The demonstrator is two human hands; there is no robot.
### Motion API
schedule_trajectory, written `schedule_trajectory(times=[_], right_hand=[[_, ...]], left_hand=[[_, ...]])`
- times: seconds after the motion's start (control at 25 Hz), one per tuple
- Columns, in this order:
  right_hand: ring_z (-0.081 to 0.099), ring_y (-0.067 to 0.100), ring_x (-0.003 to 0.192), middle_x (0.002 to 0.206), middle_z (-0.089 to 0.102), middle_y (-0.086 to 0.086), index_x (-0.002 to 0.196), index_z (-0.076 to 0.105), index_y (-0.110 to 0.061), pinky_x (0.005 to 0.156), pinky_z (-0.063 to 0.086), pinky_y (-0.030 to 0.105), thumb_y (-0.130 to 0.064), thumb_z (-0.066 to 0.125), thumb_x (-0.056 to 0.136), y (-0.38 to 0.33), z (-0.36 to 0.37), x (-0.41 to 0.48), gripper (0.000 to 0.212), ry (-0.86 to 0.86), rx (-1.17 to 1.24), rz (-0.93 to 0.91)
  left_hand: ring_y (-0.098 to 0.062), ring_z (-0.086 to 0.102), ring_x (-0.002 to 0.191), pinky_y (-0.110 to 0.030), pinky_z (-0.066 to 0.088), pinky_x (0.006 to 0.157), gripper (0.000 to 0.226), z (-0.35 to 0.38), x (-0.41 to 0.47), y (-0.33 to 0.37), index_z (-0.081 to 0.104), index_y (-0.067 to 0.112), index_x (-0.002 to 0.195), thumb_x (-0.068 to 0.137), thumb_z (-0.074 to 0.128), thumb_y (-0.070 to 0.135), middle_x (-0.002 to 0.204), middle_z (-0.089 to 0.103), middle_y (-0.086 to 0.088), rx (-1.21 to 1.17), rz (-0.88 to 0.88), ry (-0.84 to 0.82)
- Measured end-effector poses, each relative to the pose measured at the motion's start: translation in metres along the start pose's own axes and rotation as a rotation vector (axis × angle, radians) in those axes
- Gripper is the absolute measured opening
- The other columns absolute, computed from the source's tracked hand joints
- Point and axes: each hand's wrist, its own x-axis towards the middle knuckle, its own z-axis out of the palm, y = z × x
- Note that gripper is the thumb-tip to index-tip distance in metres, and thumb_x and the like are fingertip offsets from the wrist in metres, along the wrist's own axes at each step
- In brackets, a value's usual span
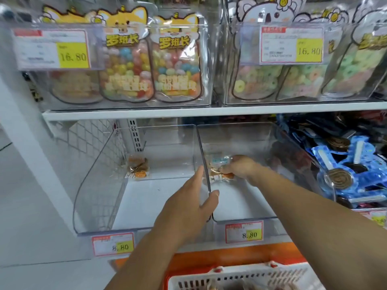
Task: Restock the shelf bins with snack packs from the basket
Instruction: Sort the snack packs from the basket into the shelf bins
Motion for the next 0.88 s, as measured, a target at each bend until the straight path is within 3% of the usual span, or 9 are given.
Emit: schedule_trajectory(times=[0.16, 0.24, 0.36, 0.48, 0.56, 0.6, 0.72, 0.8, 0.88], right_hand=[[0.056, 0.015, 0.065, 0.084, 0.063, 0.007, 0.095, 0.059, -0.007, 0.052, 0.043, 0.023, -0.034, 0.071, 0.083, -0.008, 0.016, 0.016, 0.031, 0.001, -0.161, 0.011], [0.054, 0.015, 0.063, 0.076, 0.058, 0.004, 0.096, 0.057, -0.007, 0.049, 0.039, 0.023, -0.039, 0.072, 0.082, -0.01, 0.019, 0.018, 0.038, 0.043, -0.183, 0.021], [0.059, 0.022, 0.092, 0.099, 0.061, 0.005, 0.119, 0.052, -0.006, 0.073, 0.045, 0.025, -0.047, 0.067, 0.086, -0.014, 0.015, 0.007, 0.054, 0.029, -0.268, 0.011], [0.057, 0.027, 0.116, 0.128, 0.058, 0.012, 0.139, 0.039, -0.006, 0.09, 0.045, 0.027, -0.042, 0.069, 0.086, -0.018, -0.006, -0.027, 0.071, 0.092, -0.128, -0.019], [0.061, 0.025, 0.107, 0.116, 0.063, 0.01, 0.139, 0.043, -0.008, 0.085, 0.045, 0.024, -0.032, 0.066, 0.09, -0.013, -0.023, -0.06, 0.059, 0.272, 0.048, -0.149], [0.062, 0.021, 0.099, 0.105, 0.063, 0.004, 0.135, 0.047, -0.01, 0.083, 0.045, 0.023, -0.026, 0.063, 0.092, -0.007, -0.029, -0.081, 0.048, 0.393, 0.14, -0.238], [0.051, 0.0, 0.071, 0.083, 0.052, -0.013, 0.113, 0.054, -0.015, 0.067, 0.042, 0.013, -0.01, 0.055, 0.094, 0.024, -0.028, -0.159, 0.02, 0.747, 0.376, -0.539], [0.044, 0.001, 0.065, 0.079, 0.045, -0.014, 0.103, 0.046, -0.015, 0.063, 0.037, 0.014, -0.002, 0.053, 0.093, 0.065, -0.004, -0.198, 0.017, 0.83, 0.353, -0.608], [0.046, 0.007, 0.067, 0.077, 0.046, -0.011, 0.098, 0.044, -0.018, 0.065, 0.04, 0.025, -0.007, 0.054, 0.093, 0.12, 0.035, -0.221, 0.015, 0.656, 0.159, -0.485]], left_hand=[[-0.01, 0.035, 0.141, -0.034, 0.035, 0.11, 0.069, 0.003, 0.002, -0.002, -0.008, 0.049, 0.15, 0.095, 0.033, 0.06, 0.158, 0.024, 0.019, 0.011, 0.023, -0.017], [-0.011, 0.037, 0.14, -0.034, 0.037, 0.109, 0.069, 0.004, 0.003, -0.003, -0.008, 0.049, 0.15, 0.095, 0.033, 0.061, 0.158, 0.025, 0.019, 0.031, 0.031, -0.004], [-0.012, 0.036, 0.14, -0.035, 0.038, 0.11, 0.069, 0.005, 0.004, -0.005, -0.005, 0.048, 0.151, 0.095, 0.034, 0.061, 0.158, 0.024, 0.018, 0.027, 0.029, -0.028], [-0.008, 0.025, 0.145, -0.033, 0.029, 0.115, 0.071, 0.001, -0.001, -0.001, 0.002, 0.045, 0.153, 0.095, 0.039, 0.06, 0.16, 0.018, 0.017, -0.047, -0.006, -0.036], [-0.005, 0.018, 0.145, -0.03, 0.021, 0.116, 0.068, 0.0, -0.012, 0.005, 0.013, 0.038, 0.154, 0.095, 0.042, 0.056, 0.159, 0.019, 0.015, 0.024, 0.003, 0.092], [-0.005, 0.025, 0.142, -0.028, 0.023, 0.113, 0.062, 0.001, -0.021, 0.009, 0.025, 0.035, 0.152, 0.096, 0.045, 0.053, 0.154, 0.031, 0.014, 0.042, 0.057, 0.243], [-0.007, 0.054, 0.104, -0.021, 0.044, 0.09, 0.038, 0.014, -0.054, 0.022, 0.06, 0.024, 0.126, 0.094, 0.048, 0.038, 0.111, 0.059, 0.014, -0.08, 0.325, 0.614], [-0.006, 0.055, 0.086, -0.02, 0.047, 0.076, 0.032, 0.039, -0.074, 0.022, 0.063, 0.021, 0.119, 0.093, 0.049, 0.033, 0.098, 0.059, 0.013, -0.086, 0.399, 0.521], [-0.004, 0.054, 0.092, -0.025, 0.05, 0.079, 0.034, 0.077, -0.093, 0.012, 0.058, 0.025, 0.127, 0.095, 0.052, 0.032, 0.111, 0.059, 0.012, 0.017, 0.363, 0.23]])
